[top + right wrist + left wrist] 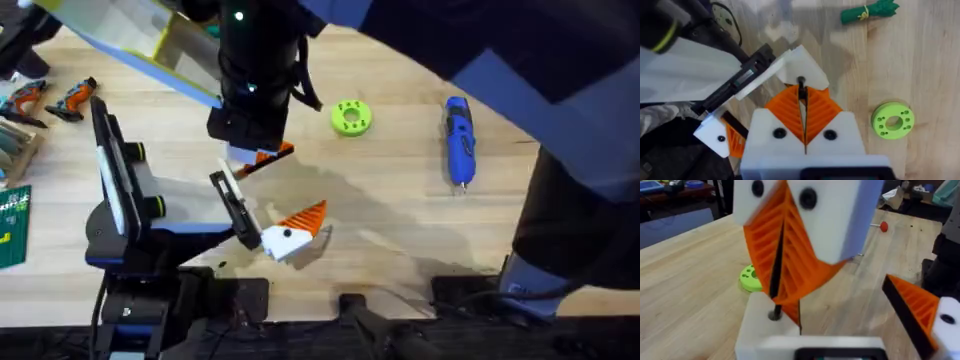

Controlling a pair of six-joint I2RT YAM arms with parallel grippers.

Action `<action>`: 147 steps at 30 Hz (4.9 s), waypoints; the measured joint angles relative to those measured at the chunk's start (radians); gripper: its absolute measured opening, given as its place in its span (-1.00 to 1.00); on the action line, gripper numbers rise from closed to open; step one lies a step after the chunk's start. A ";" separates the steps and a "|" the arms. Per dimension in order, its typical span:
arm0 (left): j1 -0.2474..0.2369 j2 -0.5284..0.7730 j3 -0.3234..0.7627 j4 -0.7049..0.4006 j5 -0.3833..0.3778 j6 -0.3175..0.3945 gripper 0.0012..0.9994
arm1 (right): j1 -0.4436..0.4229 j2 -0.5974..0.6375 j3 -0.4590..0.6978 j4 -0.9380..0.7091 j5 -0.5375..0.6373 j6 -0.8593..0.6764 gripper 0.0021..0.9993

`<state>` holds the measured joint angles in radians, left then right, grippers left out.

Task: Pick up the gripper from the table and insert it into the empty holder that is missing its gripper. Then pick up a screw, insert it into the mounting hole, and use the screwdriver to tighten it. Finally, clean up the table by picking up the vegetable and placing it into the bucket.

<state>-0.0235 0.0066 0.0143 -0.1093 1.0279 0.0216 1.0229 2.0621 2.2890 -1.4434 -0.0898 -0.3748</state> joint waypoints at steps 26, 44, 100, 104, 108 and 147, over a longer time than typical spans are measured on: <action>0.000 -0.001 0.000 -0.001 0.000 -0.004 0.97 | 0.004 0.031 0.006 0.027 -0.009 0.000 -0.99; 0.000 0.006 0.000 -0.001 0.004 -0.013 0.97 | 0.005 0.037 0.008 0.015 -0.002 0.004 0.16; 0.000 0.005 0.000 0.000 0.005 0.002 0.97 | -0.935 -0.912 -1.082 0.391 0.132 0.637 0.85; 0.000 0.005 0.000 0.000 0.005 0.002 0.97 | -0.950 -0.912 -1.082 0.391 0.134 0.637 0.87; 0.000 0.005 0.000 0.000 0.005 0.002 0.97 | -0.950 -0.912 -1.082 0.393 0.134 0.637 0.87; 0.000 0.005 0.000 0.000 0.005 0.008 -0.99 | -0.950 -0.680 -1.082 0.443 0.135 0.615 0.95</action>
<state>-0.0235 0.0120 0.0143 -0.1094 1.0328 0.0299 0.0727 1.3822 1.2068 -1.0001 0.0448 0.2402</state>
